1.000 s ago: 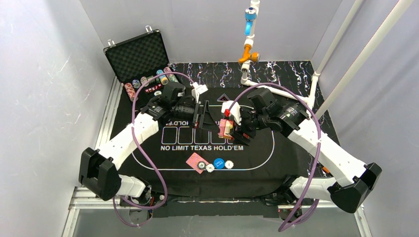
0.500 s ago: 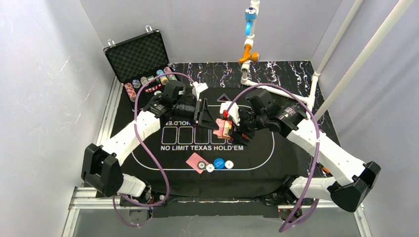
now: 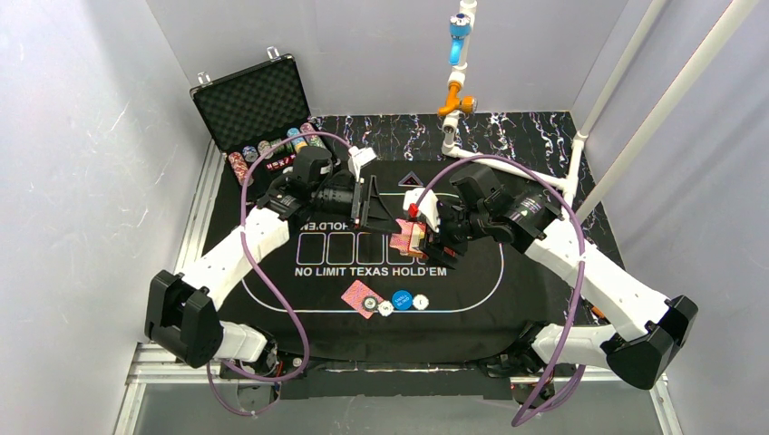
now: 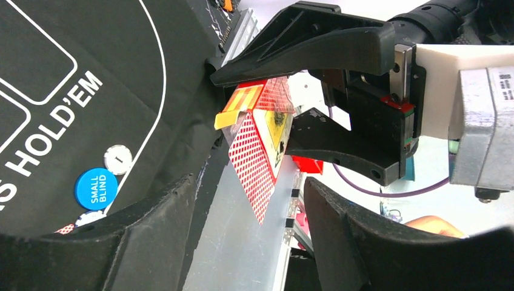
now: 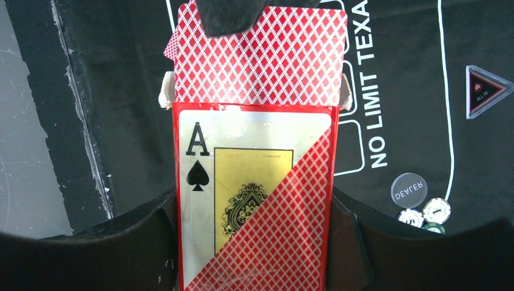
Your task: Distribute texas hold em gaming equipment
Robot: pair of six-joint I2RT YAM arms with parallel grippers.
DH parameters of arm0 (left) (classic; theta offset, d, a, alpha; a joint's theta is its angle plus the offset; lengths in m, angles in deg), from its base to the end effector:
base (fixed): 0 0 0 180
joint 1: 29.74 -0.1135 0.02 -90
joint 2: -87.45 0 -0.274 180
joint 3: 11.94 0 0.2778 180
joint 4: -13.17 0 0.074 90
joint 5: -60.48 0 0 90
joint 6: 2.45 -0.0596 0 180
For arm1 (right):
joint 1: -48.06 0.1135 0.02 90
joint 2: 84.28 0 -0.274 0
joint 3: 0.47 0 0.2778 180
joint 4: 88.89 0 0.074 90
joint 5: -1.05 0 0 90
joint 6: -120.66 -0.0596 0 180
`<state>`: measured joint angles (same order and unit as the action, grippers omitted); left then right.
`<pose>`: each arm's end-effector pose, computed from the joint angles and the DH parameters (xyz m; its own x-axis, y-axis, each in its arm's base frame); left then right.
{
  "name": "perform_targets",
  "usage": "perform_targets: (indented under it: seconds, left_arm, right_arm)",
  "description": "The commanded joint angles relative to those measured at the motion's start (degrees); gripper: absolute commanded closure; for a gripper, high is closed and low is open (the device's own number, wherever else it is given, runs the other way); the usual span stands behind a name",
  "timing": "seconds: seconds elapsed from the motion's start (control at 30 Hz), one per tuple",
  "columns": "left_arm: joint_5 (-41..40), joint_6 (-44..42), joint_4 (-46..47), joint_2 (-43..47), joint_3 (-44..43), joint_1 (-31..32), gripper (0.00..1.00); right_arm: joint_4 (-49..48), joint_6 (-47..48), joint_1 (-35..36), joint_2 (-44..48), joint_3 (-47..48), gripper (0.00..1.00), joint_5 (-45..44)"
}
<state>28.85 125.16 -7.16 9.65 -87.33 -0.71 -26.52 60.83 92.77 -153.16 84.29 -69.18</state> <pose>0.2698 -0.2078 0.3289 -0.8421 0.1013 -0.5297 0.5393 0.1759 -0.8236 0.1834 0.2099 0.3508 -0.0297 -0.6949 -0.7185 -0.9745 0.1801 -0.1339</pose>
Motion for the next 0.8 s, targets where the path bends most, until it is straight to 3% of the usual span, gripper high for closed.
perform_targets:
  seconds: [0.0, 0.1, 0.27, 0.33, 0.77]
  left_arm:
    - [-0.37, 1.03, -0.01, -0.93, 0.35, 1.18, 0.41]
    - [-0.8, 0.08, -2.01, -1.79, -0.35, 1.2, 0.54]
    - [0.11, -1.37, -4.87, -1.7, -1.26, 0.82, 0.89]
    - [0.78, -1.26, -5.01, -0.88, -0.87, 0.13, 0.98]
    - [5.59, -6.56, -15.13, 3.1, 1.23, -12.78, 1.0]
  right_arm:
    - [-3.11, -0.59, 0.21, 0.23, 1.97, 0.99, 1.85]
    - [-3.13, -0.73, 0.26, 0.45, 1.85, 0.99, 1.64]
    - [-3.29, -0.82, 0.23, 0.63, 1.42, 0.99, 1.05]
    - [-3.24, -0.82, 0.26, 0.7, 1.2, 0.99, 0.84]
    - [-2.56, -0.93, 0.19, 1.3, 0.04, 0.99, -0.81]
